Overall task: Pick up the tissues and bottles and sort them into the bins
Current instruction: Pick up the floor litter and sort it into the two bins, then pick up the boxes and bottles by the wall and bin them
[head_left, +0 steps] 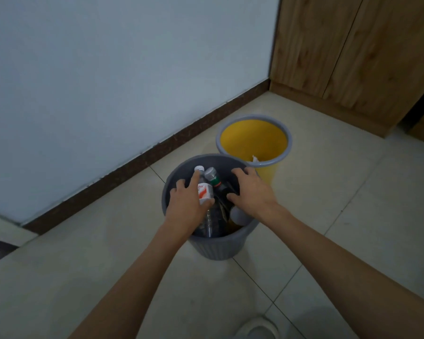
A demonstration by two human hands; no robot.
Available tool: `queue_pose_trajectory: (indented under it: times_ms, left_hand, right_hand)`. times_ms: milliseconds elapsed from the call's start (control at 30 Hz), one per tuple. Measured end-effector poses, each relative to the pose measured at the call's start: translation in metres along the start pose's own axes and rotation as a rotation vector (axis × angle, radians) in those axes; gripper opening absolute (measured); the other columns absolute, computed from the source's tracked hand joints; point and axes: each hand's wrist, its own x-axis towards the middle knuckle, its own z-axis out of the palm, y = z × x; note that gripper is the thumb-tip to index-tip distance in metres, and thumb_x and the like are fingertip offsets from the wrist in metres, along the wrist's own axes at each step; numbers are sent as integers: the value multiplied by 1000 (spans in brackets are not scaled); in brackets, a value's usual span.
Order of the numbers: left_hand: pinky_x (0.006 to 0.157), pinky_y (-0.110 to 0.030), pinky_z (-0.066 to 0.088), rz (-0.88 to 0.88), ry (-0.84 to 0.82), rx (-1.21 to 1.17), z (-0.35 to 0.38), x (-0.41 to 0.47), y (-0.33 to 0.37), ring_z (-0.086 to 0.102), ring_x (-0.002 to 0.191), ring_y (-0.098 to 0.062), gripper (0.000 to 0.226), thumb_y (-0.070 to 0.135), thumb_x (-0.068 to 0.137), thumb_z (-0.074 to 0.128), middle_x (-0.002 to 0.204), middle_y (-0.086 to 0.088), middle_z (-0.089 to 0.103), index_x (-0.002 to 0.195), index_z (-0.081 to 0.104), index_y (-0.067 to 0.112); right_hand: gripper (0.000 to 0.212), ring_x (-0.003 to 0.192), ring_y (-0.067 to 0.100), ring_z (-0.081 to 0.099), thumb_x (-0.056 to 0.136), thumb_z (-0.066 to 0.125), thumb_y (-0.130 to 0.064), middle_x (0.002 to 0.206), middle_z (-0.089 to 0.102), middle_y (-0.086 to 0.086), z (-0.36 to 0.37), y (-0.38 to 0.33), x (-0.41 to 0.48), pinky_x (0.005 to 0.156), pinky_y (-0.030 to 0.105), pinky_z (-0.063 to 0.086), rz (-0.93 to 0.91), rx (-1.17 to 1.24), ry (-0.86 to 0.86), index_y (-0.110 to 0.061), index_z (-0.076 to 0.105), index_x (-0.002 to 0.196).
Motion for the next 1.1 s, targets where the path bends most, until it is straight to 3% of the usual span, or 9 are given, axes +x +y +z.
queue_pose_trajectory:
  times_ms: [167, 267, 367, 600, 833, 967, 1100]
  left_hand:
    - [115, -52, 40, 166, 7, 247, -43, -21, 32, 31, 148, -38, 84, 57, 97, 62, 163, -14, 28, 165, 20, 32]
    - [111, -50, 46, 356, 73, 385, -64, -36, 66, 39, 143, -34, 79, 60, 96, 62, 160, -12, 37, 162, 29, 31]
    - [108, -47, 47, 520, 95, 441, -79, -52, 115, 45, 137, -31, 76, 60, 97, 61, 152, -9, 43, 160, 31, 31]
    - [105, -44, 47, 839, 105, 434, -69, -84, 245, 43, 135, -29, 76, 66, 95, 57, 152, -5, 41, 158, 31, 33]
    - [113, -46, 41, 1069, 107, 371, -54, -110, 364, 40, 140, -28, 73, 67, 96, 55, 154, -6, 41, 157, 37, 32]
    - [118, -45, 36, 1124, 104, 335, -94, -118, 428, 36, 145, -27, 74, 68, 97, 54, 158, -5, 38, 159, 34, 33]
    - [117, -45, 38, 1177, 84, 310, -183, -132, 492, 37, 145, -27, 74, 68, 95, 55, 159, -7, 37, 158, 38, 33]
  right_hand:
    - [65, 129, 31, 57, 96, 71, -38, 145, 55, 11, -35, 6, -27, 101, 44, 52, -15, 13, -67, -20, 44, 152]
    - [67, 133, 31, 55, 98, 67, -37, 157, 45, 5, -73, 18, -59, 102, 46, 52, -4, -42, 36, -26, 37, 158]
    - [64, 131, 32, 53, 101, 61, -34, 157, 40, 4, -116, 41, -101, 96, 46, 53, 68, -162, 172, -27, 33, 158]
    - [58, 134, 32, 49, 105, 54, -38, 158, 31, 8, -183, 108, -205, 90, 44, 56, 352, -249, 269, -25, 26, 155]
    - [54, 136, 29, 46, 106, 52, -46, 156, 33, 5, -235, 151, -255, 92, 41, 55, 599, -208, 332, -27, 31, 152]
    - [54, 138, 29, 45, 105, 53, -48, 154, 38, 6, -311, 151, -269, 104, 43, 49, 688, -180, 358, -27, 36, 152]
    - [53, 138, 29, 44, 104, 53, -51, 153, 39, 6, -426, 127, -291, 110, 45, 45, 751, -196, 423, -27, 40, 150]
